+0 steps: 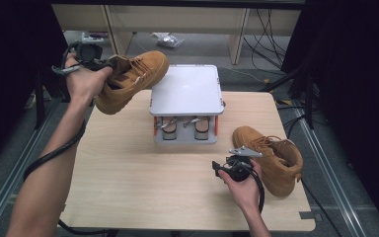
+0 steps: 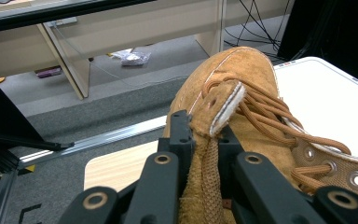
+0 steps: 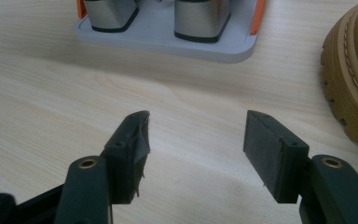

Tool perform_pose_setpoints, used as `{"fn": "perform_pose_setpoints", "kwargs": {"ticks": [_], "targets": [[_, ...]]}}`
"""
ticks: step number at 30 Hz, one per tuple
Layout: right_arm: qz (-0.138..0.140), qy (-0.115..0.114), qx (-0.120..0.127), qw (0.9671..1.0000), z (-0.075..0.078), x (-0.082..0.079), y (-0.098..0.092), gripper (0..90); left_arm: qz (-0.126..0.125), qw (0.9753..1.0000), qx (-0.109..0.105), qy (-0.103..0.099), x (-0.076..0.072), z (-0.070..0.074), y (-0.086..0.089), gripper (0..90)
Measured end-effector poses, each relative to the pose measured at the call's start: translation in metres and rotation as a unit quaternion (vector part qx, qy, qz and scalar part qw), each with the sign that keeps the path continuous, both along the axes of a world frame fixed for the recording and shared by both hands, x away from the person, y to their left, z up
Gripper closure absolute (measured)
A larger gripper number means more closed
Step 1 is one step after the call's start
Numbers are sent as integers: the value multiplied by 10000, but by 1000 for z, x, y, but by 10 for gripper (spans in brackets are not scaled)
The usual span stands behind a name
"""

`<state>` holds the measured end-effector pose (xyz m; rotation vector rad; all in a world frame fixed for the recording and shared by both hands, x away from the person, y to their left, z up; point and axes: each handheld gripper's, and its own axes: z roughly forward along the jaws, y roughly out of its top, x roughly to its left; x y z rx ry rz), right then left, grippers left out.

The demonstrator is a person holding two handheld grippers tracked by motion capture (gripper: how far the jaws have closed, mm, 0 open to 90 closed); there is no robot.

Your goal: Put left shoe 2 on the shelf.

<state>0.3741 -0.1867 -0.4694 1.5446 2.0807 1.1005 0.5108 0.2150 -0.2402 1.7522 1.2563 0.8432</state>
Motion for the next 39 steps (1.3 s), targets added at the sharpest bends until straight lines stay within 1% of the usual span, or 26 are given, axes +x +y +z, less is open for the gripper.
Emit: {"fn": "perform_pose_setpoints", "kwargs": {"ticks": [1, 2, 6, 7, 9, 11, 12, 13, 14, 16, 18, 19, 20, 22, 23, 24, 27, 28, 29, 30, 31, 32, 35, 36, 37, 39], "targets": [[-11, 10, 4, 10000, 0, 0, 0, 413, 1, 10000, 10, 2, 0, 1, -1, 825], [-68, 76, 57, 9999, 1, -1, 1, 413, -3, 10000, 4, 11, 1, 1, -1, 825], [18, 22, 6, 10000, 0, 0, 0, 412, 12, 10000, -25, 28, 3, 3, -5, 825], [-8, 33, -5, 10000, -1, 0, 0, 411, -1, 10000, 7, 28, 3, 3, -5, 825], [32, 24, -16, 10000, -1, 0, 0, 411, -7, 10000, -2, 29, 4, 4, -7, 825], [12, 23, -36, 10000, 0, 0, 0, 410, -15, 10000, 6, 46, 5, 4, -9, 825], [22, 36, 28, 10000, 0, 0, 0, 410, -9, 10000, -26, 51, 6, 4, -10, 825], [2, 38, 21, 10000, 0, 0, 0, 410, -22, 10000, 24, 75, 7, 5, -10, 825], [-7, 46, 8, 10000, 0, 0, 0, 410, -7, 10000, 4, 67, 7, 4, -12, 825], [21, 66, 53, 10000, 0, -1, 0, 410, -36, 9999, 52, 99, 9, 4, -13, 825], [21, 70, 47, 10000, 0, 0, -1, 410, -7, 10000, 23, 77, 10, 4, -15, 825], [39, 54, 48, 10000, -1, 0, -1, 410, -11, 9999, 52, 98, 11, 4, -16, 825], [6, 75, 98, 9999, -1, 0, 0, 410, 16, 10000, 37, 88, 11, 4, -17, 824], [50, 38, 56, 10000, -2, 1, -1, 410, -6, 9999, 79, 95, 12, 5, -18, 824], [54, 9, 46, 10000, -2, 1, -2, 410, 8, 9999, 68, 93, 12, 5, -20, 825], [-22, 47, 88, 9999, -1, 0, -1, 410, 7, 9999, 51, 89, 13, 5, -21, 824], [57, -29, 23, 10000, -2, 1, -2, 410, 12, 9999, -7, 142, 14, 5, -24, 824], [77, -88, -21, 9999, -3, 1, -3, 410, 4, 9999, -15, 156, 14, 5, -25, 825], [68, -22, 5, 10000, -3, 1, -2, 410, 12, 9998, -18, 173, 15, 5, -25, 824], [58, -4, 14, 10000, -3, 1, -2, 410, 12, 9999, -17, 171, 15, 5, -27, 824], [68, 5, 24, 10000, -3, 1, -2, 410, -13, 9998, 9, 180, 15, 6, -27, 824], [29, 8, 33, 10000, -3, 1, -1, 410, 9, 9999, -11, 172, 15, 6, -29, 824], [71, -15, 52, 10000, -3, 1, -1, 410, -4, 9998, -17, 174, 16, 7, -33, 824], [61, 4, 38, 10000, -3, 0, -1, 410, -29, 9998, 14, 190, 17, 8, -34, 824], [43, 50, 37, 10000, -3, 0, -1, 410, -8, 9998, -23, 177, 17, 8, -36, 824], [38, 59, 72, 9999, -3, 0, -1, 410, -49, 9998, 1, 173, 17, 8, -38, 824]]}}
